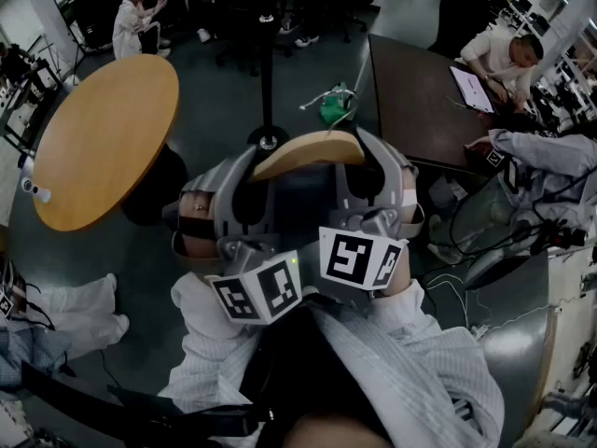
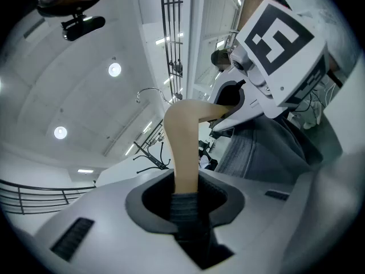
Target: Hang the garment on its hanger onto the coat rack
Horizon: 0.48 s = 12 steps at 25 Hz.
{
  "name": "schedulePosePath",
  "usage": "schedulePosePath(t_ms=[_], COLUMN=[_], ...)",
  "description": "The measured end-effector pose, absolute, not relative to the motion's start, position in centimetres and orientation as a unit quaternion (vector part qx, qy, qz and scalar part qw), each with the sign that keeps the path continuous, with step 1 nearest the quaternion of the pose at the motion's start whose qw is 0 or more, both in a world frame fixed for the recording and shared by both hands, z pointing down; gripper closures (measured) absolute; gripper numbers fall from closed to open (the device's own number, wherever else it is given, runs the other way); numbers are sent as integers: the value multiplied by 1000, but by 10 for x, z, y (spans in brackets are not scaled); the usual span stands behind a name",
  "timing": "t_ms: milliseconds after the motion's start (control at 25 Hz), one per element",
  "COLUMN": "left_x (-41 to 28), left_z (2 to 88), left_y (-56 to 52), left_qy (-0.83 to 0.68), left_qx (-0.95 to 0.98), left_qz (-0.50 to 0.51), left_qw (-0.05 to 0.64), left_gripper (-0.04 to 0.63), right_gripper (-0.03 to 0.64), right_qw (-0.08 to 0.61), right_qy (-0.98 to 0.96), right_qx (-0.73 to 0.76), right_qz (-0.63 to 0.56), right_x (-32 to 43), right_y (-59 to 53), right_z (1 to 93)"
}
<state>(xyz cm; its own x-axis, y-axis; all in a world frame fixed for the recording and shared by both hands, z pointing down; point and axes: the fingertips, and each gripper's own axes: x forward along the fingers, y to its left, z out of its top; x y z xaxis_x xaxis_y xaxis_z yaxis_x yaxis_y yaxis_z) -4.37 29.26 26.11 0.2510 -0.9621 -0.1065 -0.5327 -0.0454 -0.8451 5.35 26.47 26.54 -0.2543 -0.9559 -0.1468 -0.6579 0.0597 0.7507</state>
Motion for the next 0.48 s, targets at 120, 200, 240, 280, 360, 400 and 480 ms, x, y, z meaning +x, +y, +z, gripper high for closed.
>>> schedulePosePath(t_ms=[120,200,240,280,360,400,480], left_x=[-50,-52,-52,-51,-48,-47,-45], left_z=[259,257,256,256,258,259,260], left_y=[293,293,292,290,288,287,288], left_qy=[578,586,588,588,587,587,584], left_qx=[-659,-653,-652,-652,-653,-653,-656], left_qz=[-266,-266,-264,-262,-258,-257,-256], left_qw=[401,398,399,400,403,403,404], left_gripper=[506,506,506,506,506,506,506], right_gripper=[546,546,546,546,546,546,546], right_qw=[192,189,188,188,188,188,190], right_qy=[-714,-717,-716,-715,-712,-711,-709], right_qx=[555,548,547,548,550,551,553], right_qz=[-382,-388,-390,-392,-394,-395,-395], right_x=[45,43,43,43,46,48,50], right_y=[260,258,257,256,255,254,255], right_z=[262,259,258,258,260,261,262])
